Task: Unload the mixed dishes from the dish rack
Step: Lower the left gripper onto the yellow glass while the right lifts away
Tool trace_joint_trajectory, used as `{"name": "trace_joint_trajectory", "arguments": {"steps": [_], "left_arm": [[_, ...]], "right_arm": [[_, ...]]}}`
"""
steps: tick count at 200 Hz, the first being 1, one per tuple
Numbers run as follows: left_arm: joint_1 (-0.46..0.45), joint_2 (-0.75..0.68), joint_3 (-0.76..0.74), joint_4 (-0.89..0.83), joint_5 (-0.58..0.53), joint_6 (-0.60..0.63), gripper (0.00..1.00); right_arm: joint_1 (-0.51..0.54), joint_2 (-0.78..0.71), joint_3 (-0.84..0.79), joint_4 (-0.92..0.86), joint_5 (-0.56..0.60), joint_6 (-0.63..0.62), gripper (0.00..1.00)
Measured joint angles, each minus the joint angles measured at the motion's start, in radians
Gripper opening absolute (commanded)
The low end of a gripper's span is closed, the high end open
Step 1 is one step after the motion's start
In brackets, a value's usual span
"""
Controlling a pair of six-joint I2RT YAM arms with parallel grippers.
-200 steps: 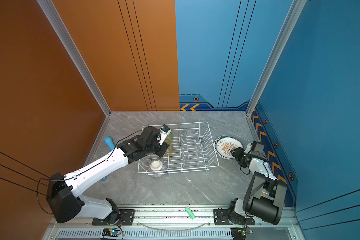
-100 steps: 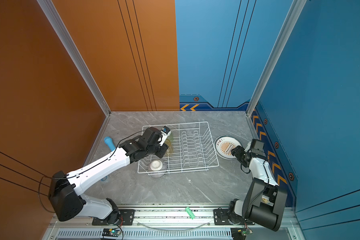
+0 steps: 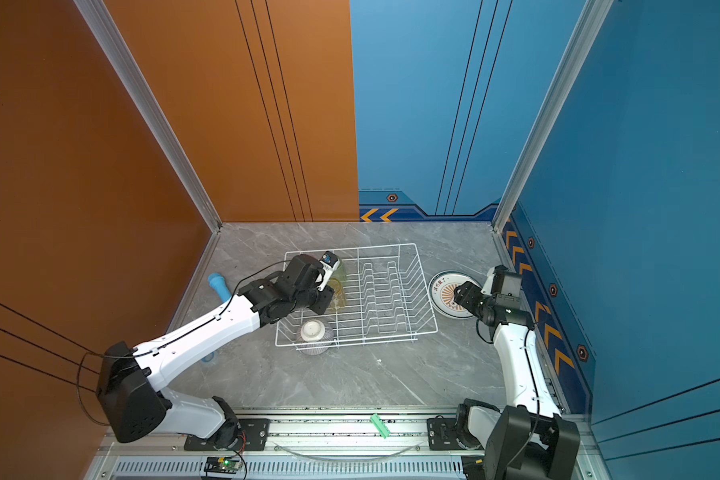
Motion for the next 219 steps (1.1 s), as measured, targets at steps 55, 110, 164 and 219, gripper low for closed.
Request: {"name": "trace_joint_trajectory", "arguments": {"steps": [55, 110, 164, 219], "left_arm": [[0.009, -0.06, -0.048, -0.027, -0.024, -0.047, 0.45], [0.059, 0.048, -0.013, -0.021, 0.047, -0.071, 0.42], [0.074, 0.15, 0.06, -0.02, 0.098, -0.093, 0.68], [0.083, 0.196, 0.105, -0.022, 0.144, -0.097, 0.7]], "right_arm": [[0.256, -0.044, 0.055, -0.053, 0.008, -0.031, 0.74], [0.381, -0.012, 0.055, -0.051, 0.027, -0.029, 0.74], [0.413, 0.015, 0.055, -0.044, 0.031, -0.023, 0.75], [0.418, 0.041, 0.075, -0.016, 0.031, -0.023, 0.74]]}}
